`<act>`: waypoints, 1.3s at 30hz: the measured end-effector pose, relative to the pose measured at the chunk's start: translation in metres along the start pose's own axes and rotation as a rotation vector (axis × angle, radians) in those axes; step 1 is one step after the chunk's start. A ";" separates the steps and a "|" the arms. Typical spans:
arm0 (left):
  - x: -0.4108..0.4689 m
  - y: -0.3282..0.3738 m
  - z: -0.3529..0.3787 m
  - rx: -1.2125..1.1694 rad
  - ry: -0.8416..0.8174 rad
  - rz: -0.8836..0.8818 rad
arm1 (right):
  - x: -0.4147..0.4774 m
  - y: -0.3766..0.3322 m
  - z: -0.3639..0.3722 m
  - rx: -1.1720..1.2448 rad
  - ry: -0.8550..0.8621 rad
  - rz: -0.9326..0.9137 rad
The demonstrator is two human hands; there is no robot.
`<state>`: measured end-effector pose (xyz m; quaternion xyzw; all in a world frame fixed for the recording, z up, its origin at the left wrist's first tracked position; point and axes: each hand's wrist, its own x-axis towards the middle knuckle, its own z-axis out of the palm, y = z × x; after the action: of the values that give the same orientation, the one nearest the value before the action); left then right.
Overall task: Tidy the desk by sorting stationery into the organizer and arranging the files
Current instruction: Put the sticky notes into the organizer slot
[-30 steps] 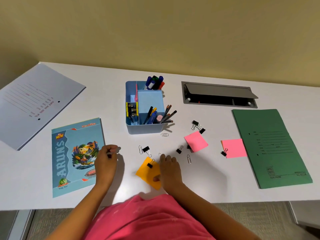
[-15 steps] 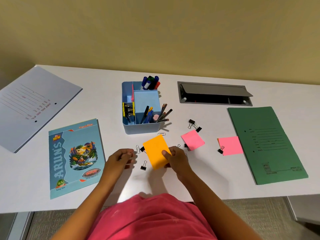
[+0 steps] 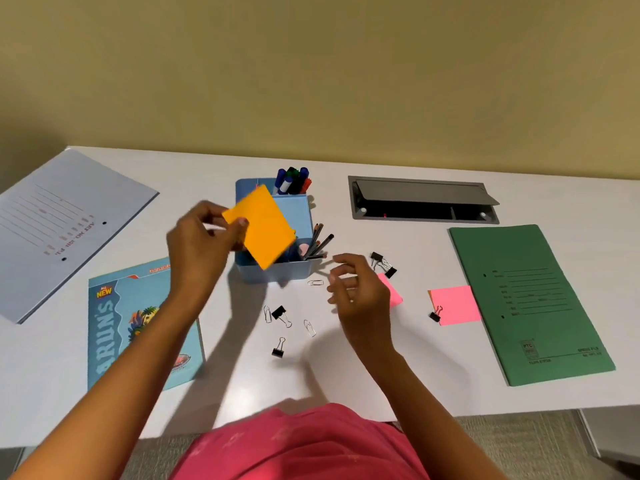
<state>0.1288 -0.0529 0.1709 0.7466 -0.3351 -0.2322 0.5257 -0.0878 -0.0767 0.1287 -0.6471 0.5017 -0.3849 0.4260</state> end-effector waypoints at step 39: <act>0.079 -0.042 0.051 -0.009 0.013 -0.127 | 0.089 0.074 -0.034 -0.605 0.188 0.242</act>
<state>0.1569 -0.1348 0.1141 0.7655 -0.2827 -0.2619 0.5152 -0.1250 -0.1790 0.0772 -0.6416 0.7034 -0.2232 0.2090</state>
